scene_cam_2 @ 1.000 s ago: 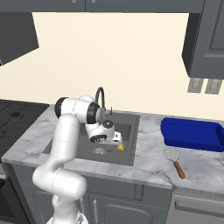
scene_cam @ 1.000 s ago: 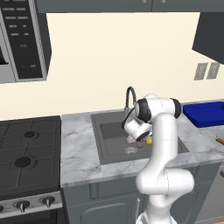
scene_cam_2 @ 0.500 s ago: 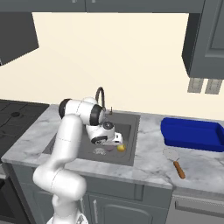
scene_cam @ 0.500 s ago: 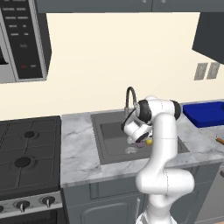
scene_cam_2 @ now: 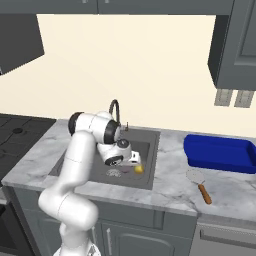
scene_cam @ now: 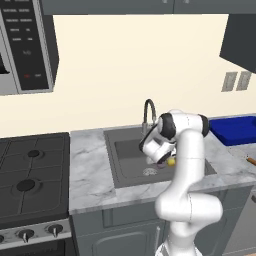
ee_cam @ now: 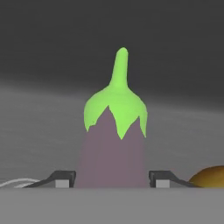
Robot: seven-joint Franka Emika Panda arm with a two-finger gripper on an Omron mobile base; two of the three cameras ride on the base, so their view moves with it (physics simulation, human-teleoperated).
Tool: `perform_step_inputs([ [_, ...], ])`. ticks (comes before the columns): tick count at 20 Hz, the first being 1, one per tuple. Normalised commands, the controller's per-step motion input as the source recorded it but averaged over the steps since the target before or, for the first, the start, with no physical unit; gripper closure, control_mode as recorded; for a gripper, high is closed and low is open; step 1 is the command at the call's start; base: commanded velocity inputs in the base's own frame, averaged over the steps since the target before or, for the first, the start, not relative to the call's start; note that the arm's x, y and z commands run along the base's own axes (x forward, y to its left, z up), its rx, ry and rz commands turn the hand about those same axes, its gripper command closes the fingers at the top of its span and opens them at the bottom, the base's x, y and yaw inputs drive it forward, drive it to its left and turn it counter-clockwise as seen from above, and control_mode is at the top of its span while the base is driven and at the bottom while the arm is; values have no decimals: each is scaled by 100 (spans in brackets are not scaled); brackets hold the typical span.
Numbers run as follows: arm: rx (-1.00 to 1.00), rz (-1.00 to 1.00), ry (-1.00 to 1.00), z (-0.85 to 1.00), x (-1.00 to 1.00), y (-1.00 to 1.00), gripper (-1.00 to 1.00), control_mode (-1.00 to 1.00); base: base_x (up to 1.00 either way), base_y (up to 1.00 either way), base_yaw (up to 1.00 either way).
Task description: Pick up all produce items and place them in the sink. Turn on the sink faucet to wash them. Then turn the sink off and put them in the tray.
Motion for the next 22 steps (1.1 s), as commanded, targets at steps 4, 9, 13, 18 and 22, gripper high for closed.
perform_step_inputs([
  [4, 3, 0, 0, 78, -28, 0, 100, -100, 0, 0, 0],
  [9, 8, 0, 0, 100, -23, -5, 100, -100, 0, 0, 0],
  [13, 7, 0, 0, 98, -8, -14, 100, -100, 0, 0, 0],
  [18, 3, 0, 1, 69, -11, -30, 100, -100, 0, 0, 0],
  [22, 2, 0, 2, 74, -18, -23, 100, -100, 0, 0, 0],
])
